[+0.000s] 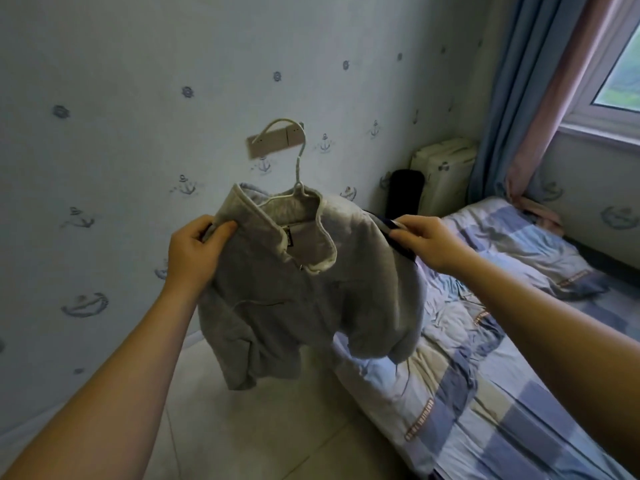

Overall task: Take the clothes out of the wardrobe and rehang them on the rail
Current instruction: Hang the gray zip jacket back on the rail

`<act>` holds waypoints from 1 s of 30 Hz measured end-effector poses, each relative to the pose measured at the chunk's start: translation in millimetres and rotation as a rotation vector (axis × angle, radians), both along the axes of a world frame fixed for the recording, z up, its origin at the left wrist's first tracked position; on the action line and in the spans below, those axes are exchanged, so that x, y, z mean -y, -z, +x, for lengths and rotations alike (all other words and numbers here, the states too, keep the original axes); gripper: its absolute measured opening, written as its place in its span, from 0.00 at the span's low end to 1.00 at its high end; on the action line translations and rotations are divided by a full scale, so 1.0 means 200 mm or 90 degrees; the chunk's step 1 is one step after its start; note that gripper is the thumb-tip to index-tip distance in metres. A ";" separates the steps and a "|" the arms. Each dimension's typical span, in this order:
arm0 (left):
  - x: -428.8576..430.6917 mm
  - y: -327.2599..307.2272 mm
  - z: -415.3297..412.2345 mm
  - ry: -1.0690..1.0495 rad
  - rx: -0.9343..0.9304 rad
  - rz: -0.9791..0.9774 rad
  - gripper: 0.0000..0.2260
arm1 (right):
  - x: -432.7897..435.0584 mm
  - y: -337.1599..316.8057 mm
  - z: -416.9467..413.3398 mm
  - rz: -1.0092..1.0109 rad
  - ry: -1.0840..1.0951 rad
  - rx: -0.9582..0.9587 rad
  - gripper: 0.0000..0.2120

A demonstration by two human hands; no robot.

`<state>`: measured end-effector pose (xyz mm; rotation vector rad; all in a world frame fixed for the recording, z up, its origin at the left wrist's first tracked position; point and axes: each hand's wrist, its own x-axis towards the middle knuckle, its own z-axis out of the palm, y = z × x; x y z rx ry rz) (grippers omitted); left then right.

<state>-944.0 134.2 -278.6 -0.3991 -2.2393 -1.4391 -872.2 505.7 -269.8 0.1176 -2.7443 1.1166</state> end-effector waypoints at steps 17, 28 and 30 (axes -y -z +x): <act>0.47 -0.23 1.06 -0.205 -0.046 -0.019 0.17 | 0.28 -0.13 0.42 -0.047 -0.152 0.077 0.17; 0.42 -0.34 2.11 -0.340 -0.078 -0.015 0.18 | 0.59 -0.44 1.21 0.121 -0.405 -0.139 0.10; 0.43 -0.40 2.28 -0.377 -0.081 -0.030 0.17 | 0.63 -0.49 1.31 0.120 -0.417 -0.173 0.10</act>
